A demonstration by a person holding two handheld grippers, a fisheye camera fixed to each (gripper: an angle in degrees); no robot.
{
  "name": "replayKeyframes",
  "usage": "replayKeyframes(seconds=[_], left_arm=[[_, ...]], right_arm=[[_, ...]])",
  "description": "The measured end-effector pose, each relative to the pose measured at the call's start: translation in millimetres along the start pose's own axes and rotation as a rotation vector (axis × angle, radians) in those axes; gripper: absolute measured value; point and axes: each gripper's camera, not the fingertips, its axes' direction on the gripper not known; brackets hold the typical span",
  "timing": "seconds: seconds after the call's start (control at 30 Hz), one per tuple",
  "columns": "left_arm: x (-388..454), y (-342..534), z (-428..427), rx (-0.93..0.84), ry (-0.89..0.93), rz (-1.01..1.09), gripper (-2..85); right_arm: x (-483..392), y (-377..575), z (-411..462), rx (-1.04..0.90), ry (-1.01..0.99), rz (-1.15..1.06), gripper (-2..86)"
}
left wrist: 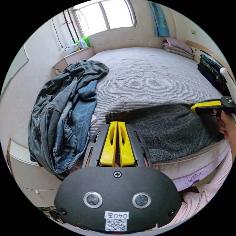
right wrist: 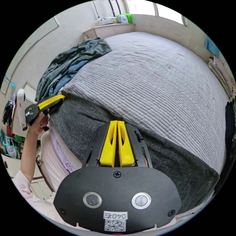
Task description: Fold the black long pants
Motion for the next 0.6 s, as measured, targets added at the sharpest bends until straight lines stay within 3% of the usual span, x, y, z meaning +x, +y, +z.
replayKeyframes(seconds=[0.1,0.2,0.3,0.33,0.37,0.47,0.6], left_arm=[[9,-23,-7,-0.069,-0.113,0.088,-0.9],[7,-39,-23,-0.118,-0.191,0.131,-0.9],[-6,-38,-89,0.064,-0.010,0.074,-0.8],[-2,-36,-117,0.151,0.131,0.074,-0.8],[11,-38,-138,0.209,0.290,0.122,-0.7],[75,-56,-160,0.207,0.603,0.312,-0.2],[161,-79,-171,0.174,0.605,0.478,-0.7]], right_arm=[[-22,4,-3,-0.022,0.124,-0.120,-1.0],[-27,34,-36,0.048,0.242,-0.099,-1.0],[-21,110,-88,0.322,0.536,-0.099,-1.0],[-11,142,-103,0.406,0.638,-0.058,-1.0],[-4,155,-108,0.389,0.648,-0.050,-1.0],[48,202,-125,0.230,0.410,0.074,-1.0],[103,256,-144,0.231,0.321,0.210,-1.0]])
